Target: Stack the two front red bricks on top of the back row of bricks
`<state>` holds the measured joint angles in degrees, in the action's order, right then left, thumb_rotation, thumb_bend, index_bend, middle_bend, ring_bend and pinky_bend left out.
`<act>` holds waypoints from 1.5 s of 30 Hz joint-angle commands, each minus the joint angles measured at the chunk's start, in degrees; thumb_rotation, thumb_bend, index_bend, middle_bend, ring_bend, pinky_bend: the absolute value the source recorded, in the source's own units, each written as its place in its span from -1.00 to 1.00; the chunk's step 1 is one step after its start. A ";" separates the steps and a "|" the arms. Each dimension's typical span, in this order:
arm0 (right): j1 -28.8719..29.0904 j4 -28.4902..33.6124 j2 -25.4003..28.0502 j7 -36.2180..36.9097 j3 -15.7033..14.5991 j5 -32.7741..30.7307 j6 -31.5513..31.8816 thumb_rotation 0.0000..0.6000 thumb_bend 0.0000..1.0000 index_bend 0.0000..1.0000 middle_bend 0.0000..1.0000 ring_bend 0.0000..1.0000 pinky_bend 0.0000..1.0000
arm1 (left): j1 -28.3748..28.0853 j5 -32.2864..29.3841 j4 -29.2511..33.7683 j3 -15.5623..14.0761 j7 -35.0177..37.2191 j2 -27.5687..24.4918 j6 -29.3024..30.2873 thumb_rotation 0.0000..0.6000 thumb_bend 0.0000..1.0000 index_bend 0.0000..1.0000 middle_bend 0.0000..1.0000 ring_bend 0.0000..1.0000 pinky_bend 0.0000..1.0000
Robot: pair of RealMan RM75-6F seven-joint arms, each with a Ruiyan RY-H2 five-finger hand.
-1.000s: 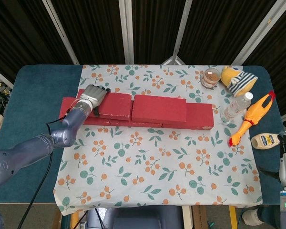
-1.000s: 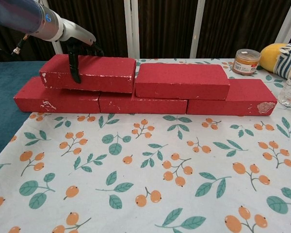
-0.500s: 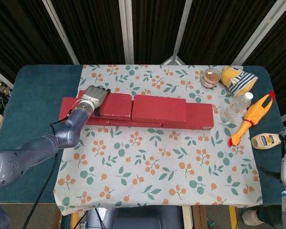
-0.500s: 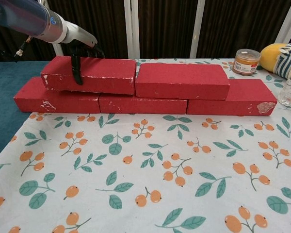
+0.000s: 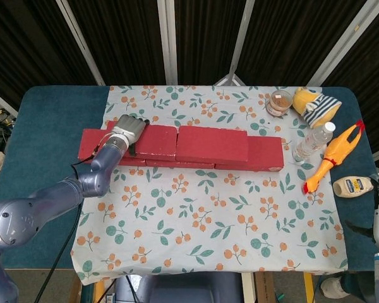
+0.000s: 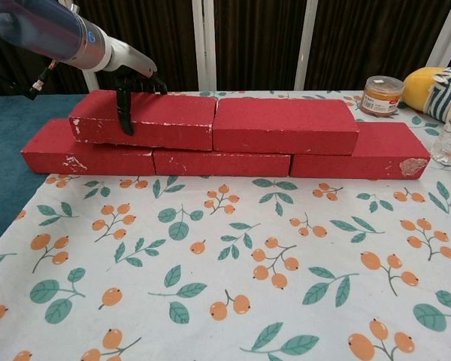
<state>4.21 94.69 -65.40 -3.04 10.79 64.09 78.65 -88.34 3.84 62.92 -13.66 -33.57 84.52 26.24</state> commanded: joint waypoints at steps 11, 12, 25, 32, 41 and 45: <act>-0.02 -0.09 0.17 0.36 0.04 -0.01 -0.24 1.00 -0.79 -1.00 -1.00 -1.00 -1.00 | -0.82 -1.36 -0.44 -1.09 0.10 0.95 0.55 1.00 -1.00 -0.37 -0.28 -0.39 -0.47; 0.00 -0.09 0.18 0.36 0.06 -0.02 -0.29 1.00 -0.79 -1.00 -1.00 -1.00 -1.00 | -0.86 -1.44 -0.49 -1.19 0.06 1.03 0.59 1.00 -1.00 -0.37 -0.28 -0.39 -0.47; -0.02 -0.18 0.13 0.49 0.08 -0.06 -0.33 1.00 -0.78 -1.00 -1.00 -1.00 -1.00 | -1.35 -2.49 -0.44 -1.71 -0.69 1.80 1.50 1.00 -1.00 -0.37 -0.28 -0.39 -0.47; -0.05 -0.20 0.18 0.63 0.09 -0.08 -0.39 1.00 -0.79 -1.00 -1.00 -1.00 -1.00 | -1.60 -3.41 -0.25 -1.65 -1.33 2.14 2.43 1.00 -1.00 -0.37 -0.28 -0.39 -0.47; -0.08 -0.09 0.24 0.69 0.03 0.03 -0.42 1.00 -0.79 -1.00 -1.00 -1.00 -1.00 | -1.87 -5.02 0.47 -1.49 -2.56 2.22 3.46 1.00 -1.00 -0.39 -0.28 -0.39 -0.47; -0.12 -0.06 0.31 0.85 0.01 0.13 -0.41 1.00 -0.79 -1.00 -1.00 -1.00 -1.00 | -1.70 -5.73 0.34 -1.50 -3.06 2.53 3.71 1.00 -1.00 -0.40 -0.30 -0.39 -0.47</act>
<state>4.09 94.63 -65.10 -2.19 10.80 64.22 78.24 -90.10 -1.74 63.31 -15.15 -36.52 86.96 29.89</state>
